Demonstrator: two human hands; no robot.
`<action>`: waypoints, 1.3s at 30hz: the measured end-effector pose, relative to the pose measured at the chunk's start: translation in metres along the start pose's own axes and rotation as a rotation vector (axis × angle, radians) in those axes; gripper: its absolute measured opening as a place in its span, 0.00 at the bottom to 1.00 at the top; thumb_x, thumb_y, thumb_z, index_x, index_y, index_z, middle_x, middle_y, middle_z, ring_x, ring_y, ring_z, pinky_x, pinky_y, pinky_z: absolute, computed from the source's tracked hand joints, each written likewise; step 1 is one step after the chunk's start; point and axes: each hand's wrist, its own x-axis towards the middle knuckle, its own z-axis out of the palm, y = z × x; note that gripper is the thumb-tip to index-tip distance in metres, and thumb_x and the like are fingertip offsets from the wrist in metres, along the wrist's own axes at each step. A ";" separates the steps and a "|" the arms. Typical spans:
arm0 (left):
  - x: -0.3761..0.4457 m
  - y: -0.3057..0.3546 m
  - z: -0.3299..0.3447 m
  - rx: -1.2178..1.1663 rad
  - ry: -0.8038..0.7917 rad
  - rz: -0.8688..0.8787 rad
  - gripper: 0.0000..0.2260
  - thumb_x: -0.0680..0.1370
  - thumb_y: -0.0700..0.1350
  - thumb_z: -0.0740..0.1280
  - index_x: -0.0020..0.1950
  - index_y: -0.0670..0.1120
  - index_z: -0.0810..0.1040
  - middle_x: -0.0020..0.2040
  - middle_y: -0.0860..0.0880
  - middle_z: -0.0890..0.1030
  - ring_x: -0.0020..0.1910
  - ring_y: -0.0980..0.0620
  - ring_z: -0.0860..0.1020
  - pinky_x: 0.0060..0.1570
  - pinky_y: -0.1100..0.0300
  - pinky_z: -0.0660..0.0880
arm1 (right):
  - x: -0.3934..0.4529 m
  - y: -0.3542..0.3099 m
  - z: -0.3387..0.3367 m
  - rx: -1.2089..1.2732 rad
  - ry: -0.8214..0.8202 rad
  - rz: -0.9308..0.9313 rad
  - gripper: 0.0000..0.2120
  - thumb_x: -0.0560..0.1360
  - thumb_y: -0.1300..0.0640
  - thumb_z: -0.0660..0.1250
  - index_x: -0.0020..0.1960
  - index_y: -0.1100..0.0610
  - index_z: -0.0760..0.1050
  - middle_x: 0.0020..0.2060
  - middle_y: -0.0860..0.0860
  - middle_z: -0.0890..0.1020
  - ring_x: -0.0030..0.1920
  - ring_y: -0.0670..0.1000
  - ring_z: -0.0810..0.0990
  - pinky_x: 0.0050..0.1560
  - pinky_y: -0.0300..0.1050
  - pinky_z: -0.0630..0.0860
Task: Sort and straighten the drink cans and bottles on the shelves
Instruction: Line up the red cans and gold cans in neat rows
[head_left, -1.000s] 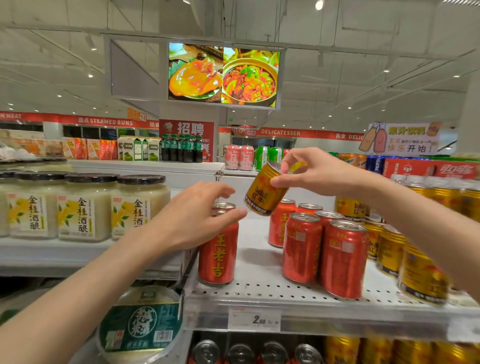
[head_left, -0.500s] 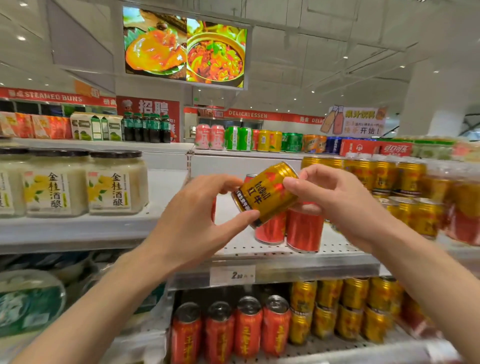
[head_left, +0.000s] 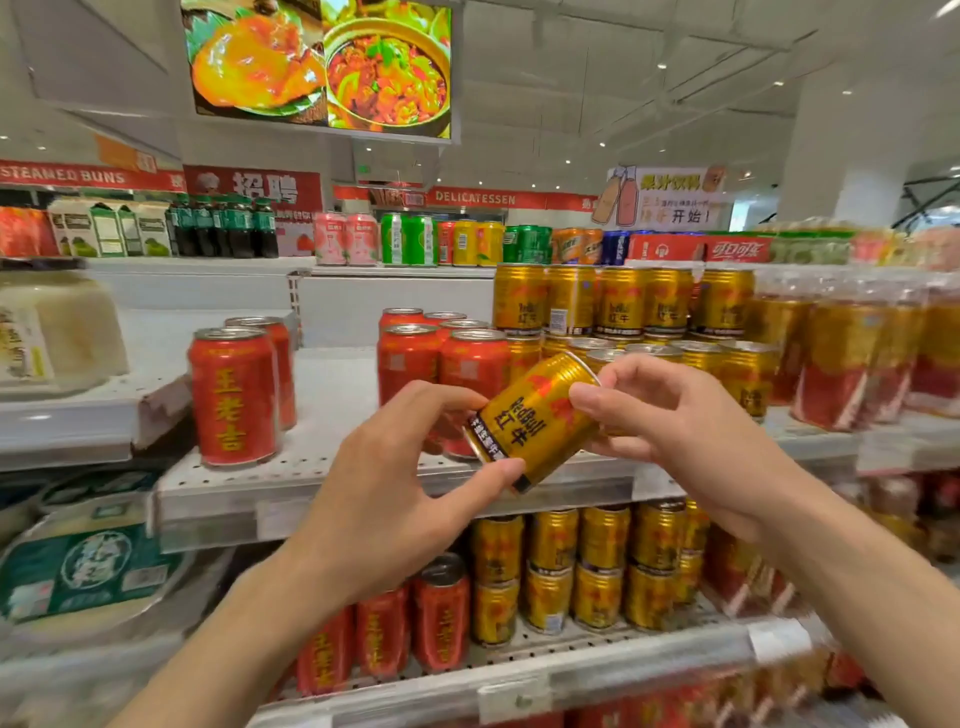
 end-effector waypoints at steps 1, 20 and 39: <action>0.005 0.006 0.013 -0.004 0.010 -0.008 0.20 0.73 0.61 0.71 0.61 0.54 0.76 0.52 0.60 0.79 0.51 0.58 0.80 0.48 0.61 0.77 | 0.002 0.004 -0.014 0.001 -0.001 -0.003 0.17 0.65 0.43 0.75 0.42 0.55 0.77 0.46 0.56 0.87 0.53 0.52 0.86 0.52 0.48 0.84; 0.080 0.060 0.149 0.087 -0.033 0.028 0.22 0.73 0.64 0.67 0.61 0.53 0.76 0.52 0.60 0.78 0.53 0.61 0.77 0.49 0.67 0.74 | 0.037 0.051 -0.176 -0.101 -0.028 -0.029 0.17 0.66 0.41 0.75 0.42 0.53 0.77 0.48 0.56 0.85 0.50 0.53 0.87 0.49 0.48 0.85; 0.121 0.019 0.161 0.366 -0.154 0.094 0.25 0.75 0.62 0.63 0.70 0.53 0.72 0.68 0.56 0.74 0.69 0.57 0.68 0.70 0.50 0.67 | 0.076 0.064 -0.189 -0.779 -0.086 -0.112 0.14 0.73 0.35 0.70 0.51 0.42 0.72 0.54 0.41 0.79 0.43 0.47 0.83 0.49 0.53 0.82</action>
